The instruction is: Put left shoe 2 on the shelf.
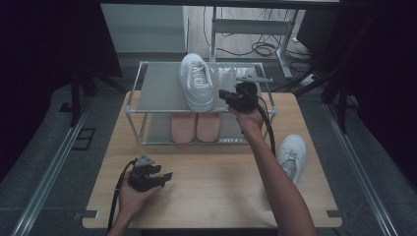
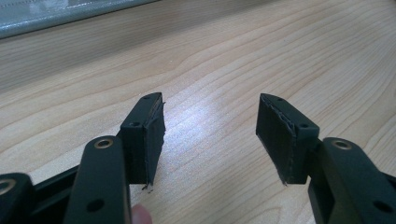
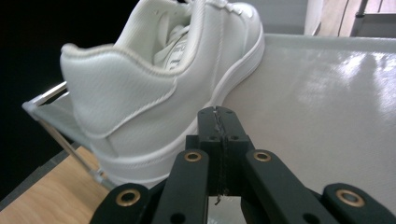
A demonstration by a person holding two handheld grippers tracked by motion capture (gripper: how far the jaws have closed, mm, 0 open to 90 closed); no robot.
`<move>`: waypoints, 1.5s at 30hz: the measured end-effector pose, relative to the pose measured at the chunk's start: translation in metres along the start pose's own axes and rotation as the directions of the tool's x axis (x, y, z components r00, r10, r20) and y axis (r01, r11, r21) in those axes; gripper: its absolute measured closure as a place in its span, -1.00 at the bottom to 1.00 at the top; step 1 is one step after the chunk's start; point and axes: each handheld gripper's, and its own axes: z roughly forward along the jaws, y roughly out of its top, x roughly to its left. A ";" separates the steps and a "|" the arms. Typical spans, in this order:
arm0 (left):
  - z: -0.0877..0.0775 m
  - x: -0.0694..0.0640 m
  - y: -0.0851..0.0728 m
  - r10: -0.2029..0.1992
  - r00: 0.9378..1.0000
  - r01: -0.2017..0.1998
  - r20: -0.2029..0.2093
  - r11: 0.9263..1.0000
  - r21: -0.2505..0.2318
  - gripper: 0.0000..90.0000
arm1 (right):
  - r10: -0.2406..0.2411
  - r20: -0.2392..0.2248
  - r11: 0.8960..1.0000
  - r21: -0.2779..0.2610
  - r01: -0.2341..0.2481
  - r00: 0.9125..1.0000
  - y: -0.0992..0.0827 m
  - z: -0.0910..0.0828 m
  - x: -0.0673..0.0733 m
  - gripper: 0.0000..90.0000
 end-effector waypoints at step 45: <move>0.001 -0.001 0.000 0.003 1.000 -0.003 -0.001 1.000 0.003 -0.06 | -0.017 -0.086 1.000 0.018 0.019 0.996 -0.014 0.013 0.032 1.00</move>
